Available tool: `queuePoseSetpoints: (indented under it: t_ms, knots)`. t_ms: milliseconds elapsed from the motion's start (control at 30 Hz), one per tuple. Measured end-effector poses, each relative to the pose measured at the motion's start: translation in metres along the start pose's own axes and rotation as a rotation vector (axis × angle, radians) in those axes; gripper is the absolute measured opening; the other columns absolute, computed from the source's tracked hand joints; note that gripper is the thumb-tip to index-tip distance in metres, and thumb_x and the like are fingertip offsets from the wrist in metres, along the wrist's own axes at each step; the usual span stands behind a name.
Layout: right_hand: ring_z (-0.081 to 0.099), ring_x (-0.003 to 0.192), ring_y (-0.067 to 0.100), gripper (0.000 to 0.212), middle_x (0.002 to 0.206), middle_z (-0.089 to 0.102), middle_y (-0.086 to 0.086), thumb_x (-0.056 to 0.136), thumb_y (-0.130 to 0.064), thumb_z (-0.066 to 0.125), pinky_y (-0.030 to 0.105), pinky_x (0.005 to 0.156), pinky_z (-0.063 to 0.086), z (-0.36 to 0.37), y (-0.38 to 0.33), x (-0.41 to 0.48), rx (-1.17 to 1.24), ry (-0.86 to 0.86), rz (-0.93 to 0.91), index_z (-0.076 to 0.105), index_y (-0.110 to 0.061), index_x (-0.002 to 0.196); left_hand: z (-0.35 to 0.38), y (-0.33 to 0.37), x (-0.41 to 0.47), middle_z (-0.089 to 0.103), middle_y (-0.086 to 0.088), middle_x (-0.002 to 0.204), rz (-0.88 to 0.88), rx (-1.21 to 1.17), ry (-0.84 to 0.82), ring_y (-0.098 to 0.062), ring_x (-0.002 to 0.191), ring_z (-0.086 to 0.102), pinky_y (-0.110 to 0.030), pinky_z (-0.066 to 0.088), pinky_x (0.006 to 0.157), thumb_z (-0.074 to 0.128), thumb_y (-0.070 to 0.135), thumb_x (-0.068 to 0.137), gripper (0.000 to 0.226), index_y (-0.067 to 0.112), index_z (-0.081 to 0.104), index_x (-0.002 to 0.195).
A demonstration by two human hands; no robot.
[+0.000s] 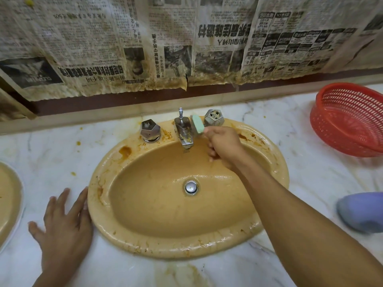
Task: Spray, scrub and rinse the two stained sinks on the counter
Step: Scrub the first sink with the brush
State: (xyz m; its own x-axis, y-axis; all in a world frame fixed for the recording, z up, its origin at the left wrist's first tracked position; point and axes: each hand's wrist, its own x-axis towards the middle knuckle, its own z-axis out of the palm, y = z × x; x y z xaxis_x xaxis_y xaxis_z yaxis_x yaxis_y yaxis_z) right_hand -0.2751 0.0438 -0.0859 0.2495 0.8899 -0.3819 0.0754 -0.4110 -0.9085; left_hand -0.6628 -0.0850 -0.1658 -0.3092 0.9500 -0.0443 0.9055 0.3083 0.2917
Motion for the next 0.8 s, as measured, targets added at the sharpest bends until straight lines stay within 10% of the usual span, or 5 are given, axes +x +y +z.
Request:
queuePoseSetpoints:
  t_ms: [233, 500, 800]
  knots:
    - [0.031, 0.039, 0.011, 0.023, 0.056, 0.040, -0.004, 0.105, -0.018, 0.048, 0.021, 0.040, 0.021, 0.028, 0.012, -0.001, 0.182, -0.018, 0.194, 0.070, -0.016, 0.098, -0.006, 0.011, -0.007, 0.022, 0.008, 0.169, -0.039, -0.035, 0.002, -0.011, 0.157, 0.005, -0.064, -0.003, 0.121, 0.005, 0.071, 0.101, 0.066, 0.049, 0.040, 0.152]
    - [0.060, 0.060, 0.022, 0.025, 0.091, 0.071, 0.011, 0.104, -0.023, 0.052, 0.025, 0.042, 0.042, 0.026, -0.008, 0.024, -0.112, 0.052, 0.069, 0.073, -0.015, 0.115, -0.008, 0.018, -0.014, 0.014, 0.005, 0.172, -0.132, -0.084, 0.026, -0.018, 0.159, 0.003, -0.068, -0.007, 0.119, 0.013, 0.068, 0.098, 0.065, 0.047, 0.016, 0.160]
    - [0.062, 0.070, 0.029, 0.027, 0.079, 0.066, 0.005, 0.104, -0.023, 0.052, 0.036, 0.059, 0.052, 0.017, 0.002, 0.015, -0.270, -0.002, -0.071, 0.073, -0.007, 0.105, -0.005, 0.017, -0.009, 0.023, 0.006, 0.169, -0.127, -0.086, 0.035, -0.019, 0.159, 0.006, -0.071, -0.004, 0.117, 0.011, 0.068, 0.098, 0.063, 0.048, 0.021, 0.157]
